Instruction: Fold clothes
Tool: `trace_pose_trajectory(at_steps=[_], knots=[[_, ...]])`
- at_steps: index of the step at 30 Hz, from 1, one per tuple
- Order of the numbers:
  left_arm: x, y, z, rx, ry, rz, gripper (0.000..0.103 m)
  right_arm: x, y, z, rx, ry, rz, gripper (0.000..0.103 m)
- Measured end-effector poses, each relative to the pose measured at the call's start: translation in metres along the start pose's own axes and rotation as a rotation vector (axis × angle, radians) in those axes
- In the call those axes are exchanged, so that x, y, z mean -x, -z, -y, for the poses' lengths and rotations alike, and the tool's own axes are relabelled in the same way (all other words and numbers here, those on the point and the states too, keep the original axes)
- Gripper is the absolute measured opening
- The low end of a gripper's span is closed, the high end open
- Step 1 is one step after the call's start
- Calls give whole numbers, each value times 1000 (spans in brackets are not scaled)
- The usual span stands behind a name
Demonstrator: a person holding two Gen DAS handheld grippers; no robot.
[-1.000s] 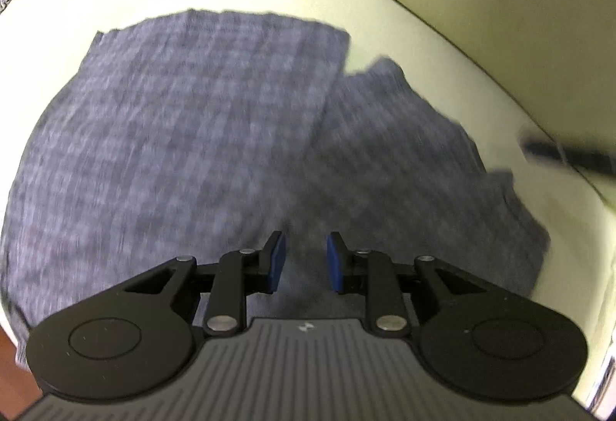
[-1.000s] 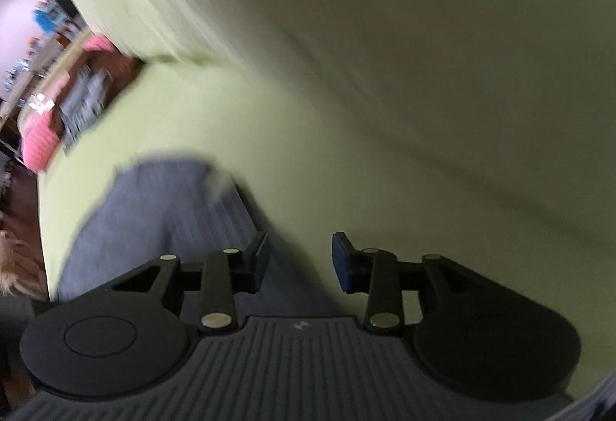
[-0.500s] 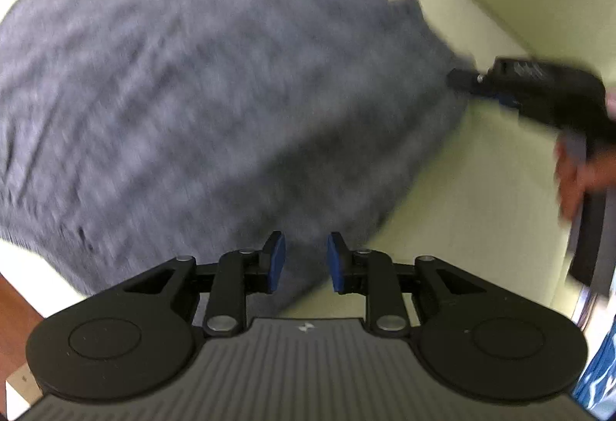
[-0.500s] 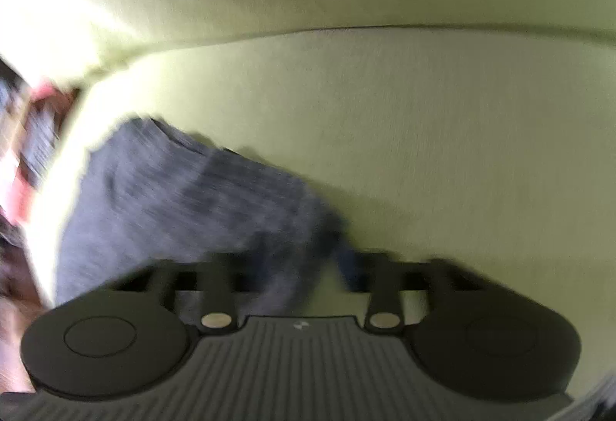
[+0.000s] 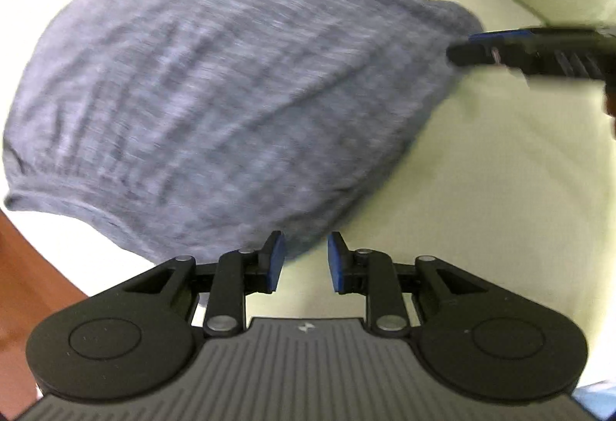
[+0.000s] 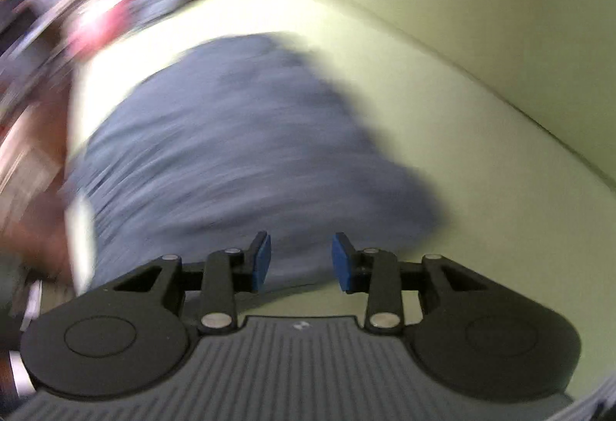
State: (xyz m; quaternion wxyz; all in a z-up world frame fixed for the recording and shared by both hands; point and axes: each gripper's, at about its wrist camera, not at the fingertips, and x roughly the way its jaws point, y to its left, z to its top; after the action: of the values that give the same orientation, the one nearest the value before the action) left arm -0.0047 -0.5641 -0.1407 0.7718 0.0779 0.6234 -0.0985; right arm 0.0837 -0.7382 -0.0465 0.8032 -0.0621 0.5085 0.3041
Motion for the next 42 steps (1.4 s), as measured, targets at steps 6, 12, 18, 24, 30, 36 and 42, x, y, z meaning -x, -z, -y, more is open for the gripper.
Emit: trace_pose_trajectory(at_steps=[6, 12, 18, 24, 30, 36, 42], knots=[[-8, 6, 28, -177, -132, 79, 27, -24, 27, -72, 688, -81, -116, 21], [-24, 13, 46, -285, -193, 66, 28, -38, 30, -88, 890, -72, -97, 21], [-34, 17, 50, -321, -199, 67, 8, -53, 32, -97, 917, -85, -130, 4], [-30, 22, 45, -318, -163, 75, 5, -44, 40, -92, 926, -109, -158, 3], [-25, 24, 43, -345, -147, 43, 6, -47, 29, -91, 887, -145, -194, 16], [-13, 20, 22, -280, -93, 51, 13, -33, -9, -63, 641, -96, -51, 16], [-24, 31, 20, -346, -80, 42, 16, -62, 3, -18, 447, 52, -168, 17]])
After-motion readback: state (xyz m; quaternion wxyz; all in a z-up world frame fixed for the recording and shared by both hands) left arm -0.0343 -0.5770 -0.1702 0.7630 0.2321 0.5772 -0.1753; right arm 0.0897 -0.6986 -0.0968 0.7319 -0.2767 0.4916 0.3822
